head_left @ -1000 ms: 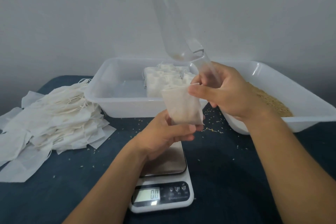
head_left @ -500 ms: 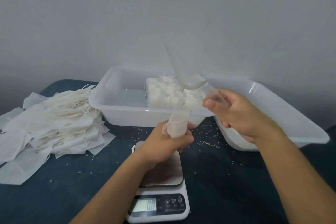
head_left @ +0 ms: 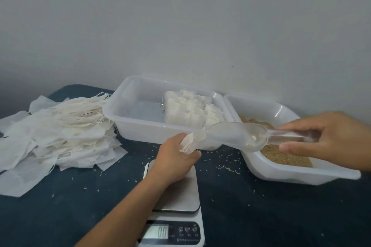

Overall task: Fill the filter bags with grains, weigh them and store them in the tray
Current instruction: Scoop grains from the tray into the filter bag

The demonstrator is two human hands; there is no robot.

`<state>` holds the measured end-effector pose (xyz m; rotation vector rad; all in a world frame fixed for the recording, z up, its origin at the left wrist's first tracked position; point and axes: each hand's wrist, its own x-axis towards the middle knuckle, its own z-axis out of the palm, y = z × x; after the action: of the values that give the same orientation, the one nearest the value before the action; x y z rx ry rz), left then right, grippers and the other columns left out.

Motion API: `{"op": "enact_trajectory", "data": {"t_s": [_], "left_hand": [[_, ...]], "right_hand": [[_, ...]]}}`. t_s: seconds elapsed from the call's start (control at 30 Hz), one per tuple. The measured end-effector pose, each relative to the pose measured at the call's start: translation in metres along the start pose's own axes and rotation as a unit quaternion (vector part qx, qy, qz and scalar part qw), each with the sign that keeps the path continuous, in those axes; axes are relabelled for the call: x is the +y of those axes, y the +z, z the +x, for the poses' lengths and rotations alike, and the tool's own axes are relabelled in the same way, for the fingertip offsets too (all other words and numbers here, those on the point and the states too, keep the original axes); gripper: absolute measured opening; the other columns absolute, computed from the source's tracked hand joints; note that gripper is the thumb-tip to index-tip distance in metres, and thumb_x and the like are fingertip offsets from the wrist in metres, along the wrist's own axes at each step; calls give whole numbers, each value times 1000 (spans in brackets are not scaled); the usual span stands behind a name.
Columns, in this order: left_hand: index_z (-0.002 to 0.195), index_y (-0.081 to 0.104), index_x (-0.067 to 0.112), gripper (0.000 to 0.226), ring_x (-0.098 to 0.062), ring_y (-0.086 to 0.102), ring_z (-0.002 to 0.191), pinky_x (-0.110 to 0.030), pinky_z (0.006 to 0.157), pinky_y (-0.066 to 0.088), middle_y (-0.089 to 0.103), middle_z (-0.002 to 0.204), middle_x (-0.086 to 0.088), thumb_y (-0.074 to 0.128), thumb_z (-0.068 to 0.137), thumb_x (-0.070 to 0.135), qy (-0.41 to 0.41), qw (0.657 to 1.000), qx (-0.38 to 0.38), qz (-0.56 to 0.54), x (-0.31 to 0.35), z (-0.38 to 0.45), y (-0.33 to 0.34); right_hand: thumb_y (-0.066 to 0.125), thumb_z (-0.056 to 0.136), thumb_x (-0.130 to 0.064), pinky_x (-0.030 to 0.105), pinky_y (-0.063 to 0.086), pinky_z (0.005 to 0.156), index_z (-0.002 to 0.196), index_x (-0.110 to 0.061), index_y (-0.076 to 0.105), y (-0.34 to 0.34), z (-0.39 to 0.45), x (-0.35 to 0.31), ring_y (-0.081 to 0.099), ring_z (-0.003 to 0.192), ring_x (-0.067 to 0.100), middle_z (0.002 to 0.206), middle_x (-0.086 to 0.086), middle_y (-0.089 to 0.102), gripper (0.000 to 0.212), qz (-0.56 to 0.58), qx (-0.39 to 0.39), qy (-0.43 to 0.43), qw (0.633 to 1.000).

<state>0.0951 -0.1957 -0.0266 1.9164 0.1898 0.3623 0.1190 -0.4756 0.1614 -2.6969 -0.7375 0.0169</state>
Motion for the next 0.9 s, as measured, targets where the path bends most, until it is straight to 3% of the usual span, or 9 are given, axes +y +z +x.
{"op": "enact_trajectory", "data": {"t_s": [0.2, 0.3, 0.43, 0.57, 0.63, 0.73, 0.9], "left_hand": [[94, 65, 23, 10, -16, 62, 81, -24, 68, 46, 68, 86, 5, 72, 86, 24, -1, 998, -5, 56, 1, -1, 1], [90, 62, 26, 9, -8, 59, 76, -18, 57, 39, 66, 83, 7, 69, 87, 24, 2, 997, -5, 77, 0, -2, 1], [86, 58, 26, 10, -7, 58, 74, -21, 55, 36, 64, 81, 8, 68, 86, 26, 2, 995, -5, 104, -1, -1, 3], [89, 57, 27, 10, -14, 58, 76, -21, 56, 37, 64, 85, 7, 67, 87, 25, 13, 992, -9, 127, -3, -1, 4], [87, 56, 29, 12, -8, 57, 73, -15, 53, 35, 63, 83, 9, 67, 86, 24, 13, 992, -6, 123, -3, -1, 3], [90, 59, 30, 12, 0, 56, 72, -10, 52, 35, 62, 80, 13, 68, 87, 24, 11, 993, -4, 114, -3, -1, 2], [97, 63, 27, 12, -2, 58, 76, -14, 57, 36, 64, 84, 11, 68, 87, 24, 5, 996, 1, 84, -2, -2, 0]], "right_hand": [[73, 61, -74, 16, 46, 71, 98, -72, 66, -6, 11, -24, 64, 89, -14, 89, -38, 70, 38, -49, -32, -35, 998], [75, 62, -69, 11, 47, 65, 98, -74, 64, -9, 18, -35, 62, 84, -14, 84, -38, 69, 39, -71, -40, -46, 996], [72, 62, -72, 22, 44, 58, 96, -73, 64, -15, 28, -50, 61, 74, -10, 78, -33, 68, 35, -134, -51, -55, 988], [59, 64, -80, 26, 44, 57, 100, -72, 63, -20, 37, -71, 59, 73, -11, 76, -35, 65, 37, -230, -59, -84, 968], [51, 62, -82, 26, 46, 58, 101, -70, 62, -21, 39, -81, 60, 66, -1, 71, -26, 66, 42, -275, -39, -96, 956], [41, 63, -82, 24, 43, 58, 106, -70, 59, -19, 38, -94, 57, 74, -1, 76, -24, 62, 48, -348, -10, -114, 930], [21, 61, -84, 23, 37, 56, 109, -75, 46, -18, 34, -88, 61, 78, 7, 80, -24, 62, 55, -405, 39, -122, 905]]}}
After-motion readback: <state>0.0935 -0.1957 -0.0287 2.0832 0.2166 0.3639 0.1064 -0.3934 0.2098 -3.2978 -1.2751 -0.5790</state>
